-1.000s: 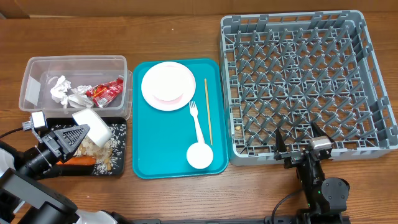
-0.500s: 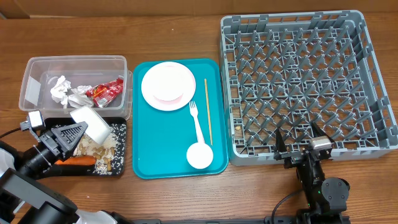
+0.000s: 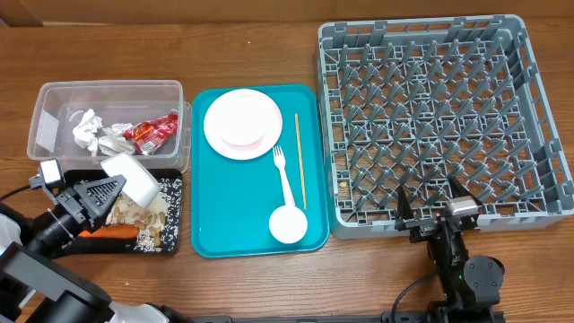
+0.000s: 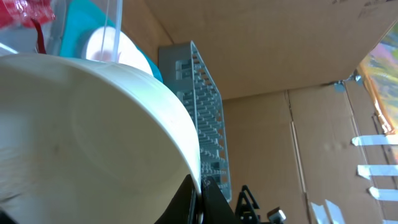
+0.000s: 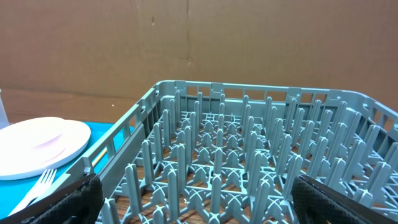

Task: Sort waste into correct bins and load items into the dishwasher
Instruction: 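Hold the bowl inverted over the black tray with the left gripper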

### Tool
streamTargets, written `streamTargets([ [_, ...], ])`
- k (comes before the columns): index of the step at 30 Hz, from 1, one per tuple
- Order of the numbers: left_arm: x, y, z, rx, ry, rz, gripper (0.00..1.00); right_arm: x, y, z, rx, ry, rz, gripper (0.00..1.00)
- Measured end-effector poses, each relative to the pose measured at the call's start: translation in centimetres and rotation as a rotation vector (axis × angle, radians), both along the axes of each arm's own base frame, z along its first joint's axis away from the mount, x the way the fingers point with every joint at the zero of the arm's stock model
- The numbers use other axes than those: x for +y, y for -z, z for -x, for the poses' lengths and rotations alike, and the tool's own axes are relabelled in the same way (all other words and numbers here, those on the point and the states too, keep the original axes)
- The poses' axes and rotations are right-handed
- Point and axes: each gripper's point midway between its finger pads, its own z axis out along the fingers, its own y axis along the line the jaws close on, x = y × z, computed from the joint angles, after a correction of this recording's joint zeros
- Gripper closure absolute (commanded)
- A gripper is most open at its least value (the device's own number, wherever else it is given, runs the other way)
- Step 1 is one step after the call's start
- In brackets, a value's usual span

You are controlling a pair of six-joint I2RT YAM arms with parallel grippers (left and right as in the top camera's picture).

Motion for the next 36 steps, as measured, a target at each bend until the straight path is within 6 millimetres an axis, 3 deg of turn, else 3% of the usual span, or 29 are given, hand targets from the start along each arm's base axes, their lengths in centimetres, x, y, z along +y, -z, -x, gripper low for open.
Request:
streamTargets([
  [24,0.45,0.9,-0.22,0.007,-0.001,-0.025,0.96,-0.01,-0.02,0.0,-0.001,0.0,0.0,0.0],
  [27,-0.06,0.48,0.15,0.05,0.001,0.035,0.96,-0.01,-0.01,0.0,0.0,0.0,0.0,0.0],
  [36,0.52,0.91,-0.35,-0.01,-0.004,-0.021,0.96,0.0,0.0,0.0,0.0,0.0,0.0,0.0],
])
